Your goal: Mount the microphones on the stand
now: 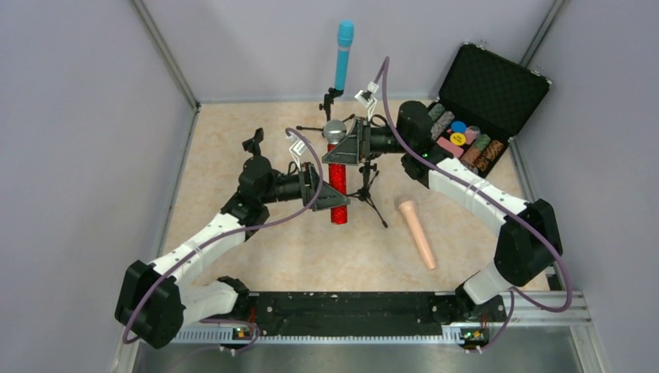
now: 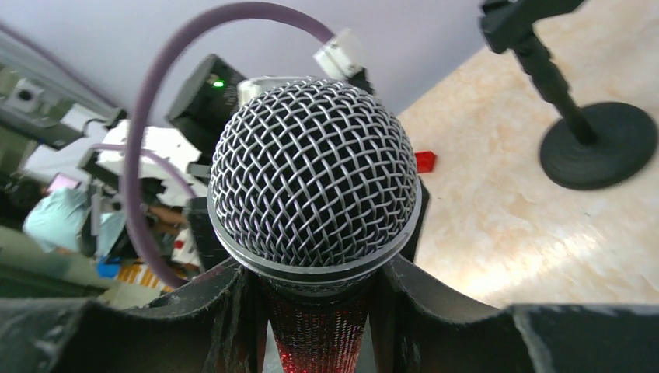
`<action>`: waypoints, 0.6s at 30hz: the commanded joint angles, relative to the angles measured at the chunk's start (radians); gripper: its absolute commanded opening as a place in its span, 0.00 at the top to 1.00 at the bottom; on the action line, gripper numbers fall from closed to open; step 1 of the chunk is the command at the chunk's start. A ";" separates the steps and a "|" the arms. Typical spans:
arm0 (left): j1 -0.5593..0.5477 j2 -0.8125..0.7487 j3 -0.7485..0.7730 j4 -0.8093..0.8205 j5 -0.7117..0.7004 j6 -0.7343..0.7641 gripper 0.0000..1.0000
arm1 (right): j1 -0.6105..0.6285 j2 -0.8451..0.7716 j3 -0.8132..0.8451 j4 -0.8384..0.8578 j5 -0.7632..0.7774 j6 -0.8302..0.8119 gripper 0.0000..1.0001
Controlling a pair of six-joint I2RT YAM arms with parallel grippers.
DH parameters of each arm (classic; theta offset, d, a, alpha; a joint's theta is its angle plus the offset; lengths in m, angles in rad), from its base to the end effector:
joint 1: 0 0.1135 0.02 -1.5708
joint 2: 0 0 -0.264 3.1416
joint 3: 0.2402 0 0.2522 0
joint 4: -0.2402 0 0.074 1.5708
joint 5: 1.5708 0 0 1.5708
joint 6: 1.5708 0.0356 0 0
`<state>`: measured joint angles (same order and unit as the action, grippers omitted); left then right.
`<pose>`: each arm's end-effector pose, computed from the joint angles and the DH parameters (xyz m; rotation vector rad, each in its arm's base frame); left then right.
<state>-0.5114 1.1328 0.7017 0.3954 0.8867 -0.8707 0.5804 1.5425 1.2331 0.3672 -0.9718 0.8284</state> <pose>0.2063 -0.1474 0.3013 0.4728 1.8514 -1.7040 0.2833 0.2209 0.3654 -0.7015 1.7253 1.7693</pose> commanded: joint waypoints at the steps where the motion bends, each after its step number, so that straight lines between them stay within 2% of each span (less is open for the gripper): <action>1: 0.006 -0.021 -0.009 0.022 -0.052 0.002 0.12 | -0.001 -0.076 0.067 -0.207 0.129 -0.183 1.00; 9: 0.020 -0.112 -0.073 -0.042 -0.241 0.028 0.08 | -0.044 -0.124 0.019 -0.267 0.238 -0.216 1.00; 18: 0.021 -0.260 -0.030 -0.321 -0.475 0.213 0.08 | -0.076 -0.191 -0.008 -0.379 0.352 -0.330 1.00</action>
<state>-0.4934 0.9352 0.6285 0.1860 0.5541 -0.7666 0.5137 1.4250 1.2285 0.0212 -0.6949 0.5793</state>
